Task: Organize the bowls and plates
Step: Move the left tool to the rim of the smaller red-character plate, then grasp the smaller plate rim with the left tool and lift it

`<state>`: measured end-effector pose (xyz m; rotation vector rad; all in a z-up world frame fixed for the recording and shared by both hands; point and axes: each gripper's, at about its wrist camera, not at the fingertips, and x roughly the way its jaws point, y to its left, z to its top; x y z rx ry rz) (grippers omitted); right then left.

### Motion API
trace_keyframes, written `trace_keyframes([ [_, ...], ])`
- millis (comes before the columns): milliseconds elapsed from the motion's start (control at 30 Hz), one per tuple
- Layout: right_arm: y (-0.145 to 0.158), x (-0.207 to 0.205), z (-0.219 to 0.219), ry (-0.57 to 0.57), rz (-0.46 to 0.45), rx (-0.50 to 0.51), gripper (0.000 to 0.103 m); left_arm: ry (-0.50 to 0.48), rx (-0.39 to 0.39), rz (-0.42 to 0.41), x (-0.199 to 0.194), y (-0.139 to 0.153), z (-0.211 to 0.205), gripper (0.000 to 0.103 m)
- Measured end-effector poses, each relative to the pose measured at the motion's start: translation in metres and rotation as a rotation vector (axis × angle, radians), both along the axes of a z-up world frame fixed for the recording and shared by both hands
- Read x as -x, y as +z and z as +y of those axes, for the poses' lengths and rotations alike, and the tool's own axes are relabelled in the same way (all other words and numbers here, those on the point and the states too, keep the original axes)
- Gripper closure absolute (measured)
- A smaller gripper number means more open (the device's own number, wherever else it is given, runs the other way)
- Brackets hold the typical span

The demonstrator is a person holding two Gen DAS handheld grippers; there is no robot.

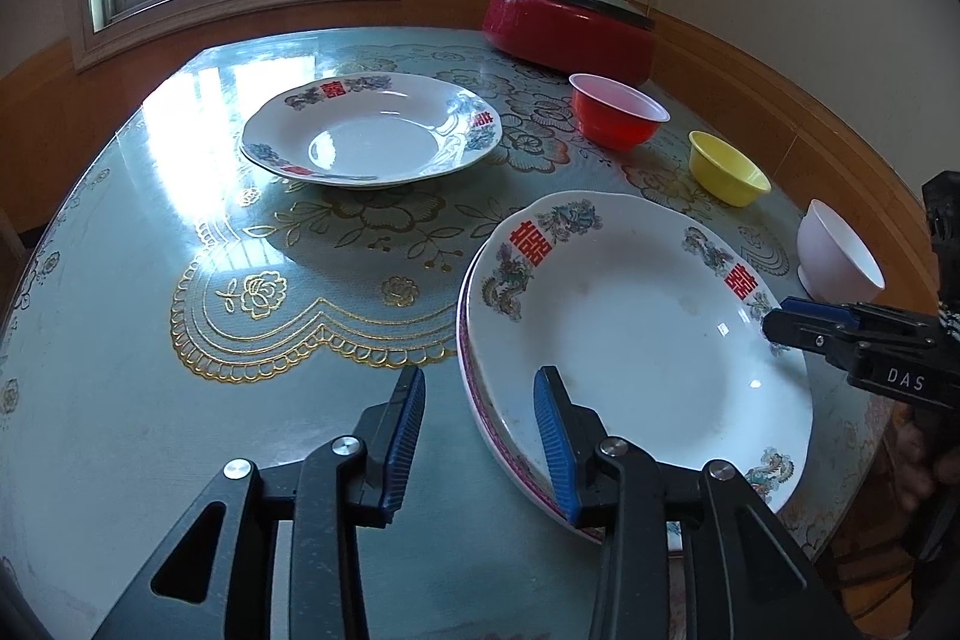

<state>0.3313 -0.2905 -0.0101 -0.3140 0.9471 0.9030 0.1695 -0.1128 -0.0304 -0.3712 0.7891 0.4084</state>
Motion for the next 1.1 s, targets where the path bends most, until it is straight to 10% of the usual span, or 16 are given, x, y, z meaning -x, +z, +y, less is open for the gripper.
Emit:
trace_keyframes([
  [567,0.014,-0.030,0.112,0.078,0.240,-0.173,0.067,0.167,0.005,-0.020,0.005,0.015,0.087,0.054],
  [1100,-0.022,-0.089,0.200,-0.088,0.391,-0.155,0.067,0.194,0.018,-0.027,-0.027,0.011,0.177,0.054],
])
